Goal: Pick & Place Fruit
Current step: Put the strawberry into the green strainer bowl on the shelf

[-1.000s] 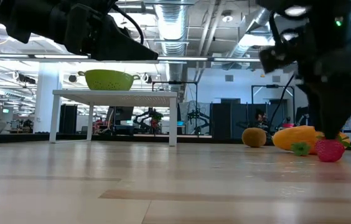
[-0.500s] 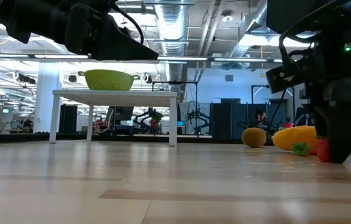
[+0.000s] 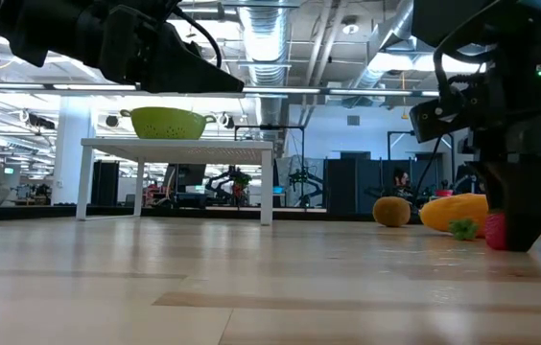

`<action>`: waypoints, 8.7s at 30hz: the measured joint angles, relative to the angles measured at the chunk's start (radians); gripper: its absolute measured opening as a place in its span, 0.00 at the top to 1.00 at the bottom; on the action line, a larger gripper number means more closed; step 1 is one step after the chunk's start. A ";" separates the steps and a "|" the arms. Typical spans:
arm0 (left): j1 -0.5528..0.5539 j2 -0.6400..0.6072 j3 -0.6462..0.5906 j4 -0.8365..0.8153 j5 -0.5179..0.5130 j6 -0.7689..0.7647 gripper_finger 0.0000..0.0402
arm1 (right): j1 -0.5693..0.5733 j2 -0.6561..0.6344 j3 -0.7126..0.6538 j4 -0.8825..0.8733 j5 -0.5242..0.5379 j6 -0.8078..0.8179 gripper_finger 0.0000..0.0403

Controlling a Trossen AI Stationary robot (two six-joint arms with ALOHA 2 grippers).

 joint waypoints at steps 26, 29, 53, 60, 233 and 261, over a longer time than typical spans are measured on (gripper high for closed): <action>0.000 0.000 0.000 0.000 0.000 -0.046 0.47 | -0.012 0.007 -0.002 0.277 0.010 -0.139 0.67; 0.000 0.000 0.000 -0.001 0.000 -0.075 0.47 | -0.015 0.010 -0.003 0.363 0.006 -0.188 0.69; 0.000 0.000 0.000 -0.015 0.265 -0.127 0.47 | -0.116 0.004 -0.001 0.952 -0.045 -0.627 0.68; -0.044 0.000 0.000 -0.034 0.218 0.106 0.47 | -0.144 0.004 0.000 1.027 -0.049 -0.659 0.67; -0.134 -0.242 -0.001 0.032 -0.306 0.132 0.64 | -0.400 -0.030 0.125 0.708 -0.262 -0.497 0.69; -0.017 -0.243 -0.288 0.083 0.173 -0.229 0.70 | -0.395 -0.030 0.289 -0.078 -0.124 -0.300 0.82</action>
